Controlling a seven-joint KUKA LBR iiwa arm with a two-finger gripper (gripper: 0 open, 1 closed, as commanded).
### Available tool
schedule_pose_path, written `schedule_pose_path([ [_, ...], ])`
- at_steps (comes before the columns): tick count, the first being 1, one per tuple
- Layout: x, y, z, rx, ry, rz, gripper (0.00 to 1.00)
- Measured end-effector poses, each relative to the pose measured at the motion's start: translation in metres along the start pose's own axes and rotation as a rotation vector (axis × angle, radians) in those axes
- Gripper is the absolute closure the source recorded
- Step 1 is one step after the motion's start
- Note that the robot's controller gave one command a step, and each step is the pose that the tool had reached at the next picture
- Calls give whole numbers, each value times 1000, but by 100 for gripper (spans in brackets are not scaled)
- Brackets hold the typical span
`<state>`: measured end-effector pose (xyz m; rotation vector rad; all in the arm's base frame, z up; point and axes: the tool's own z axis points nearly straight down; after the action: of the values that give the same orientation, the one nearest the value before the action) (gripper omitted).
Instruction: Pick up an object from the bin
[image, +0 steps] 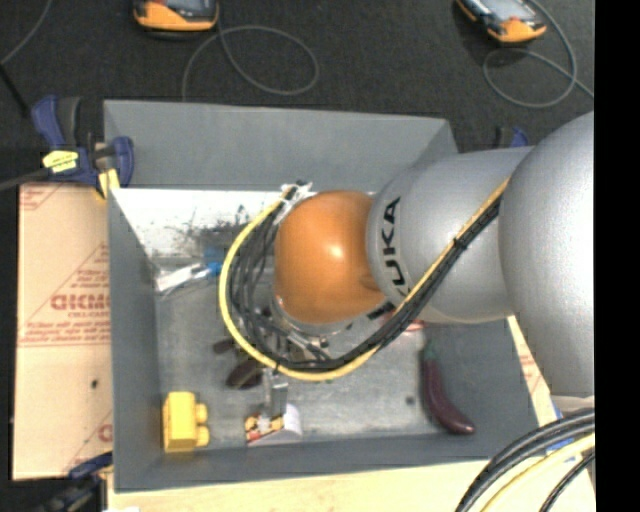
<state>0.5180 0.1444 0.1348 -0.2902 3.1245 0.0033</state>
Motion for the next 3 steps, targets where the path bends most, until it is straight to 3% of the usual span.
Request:
schedule_pose_path([
  [1,-12,-8,63,1,-8,-207,100],
  [3,-18,-18,55,1,-10,-232,100],
])
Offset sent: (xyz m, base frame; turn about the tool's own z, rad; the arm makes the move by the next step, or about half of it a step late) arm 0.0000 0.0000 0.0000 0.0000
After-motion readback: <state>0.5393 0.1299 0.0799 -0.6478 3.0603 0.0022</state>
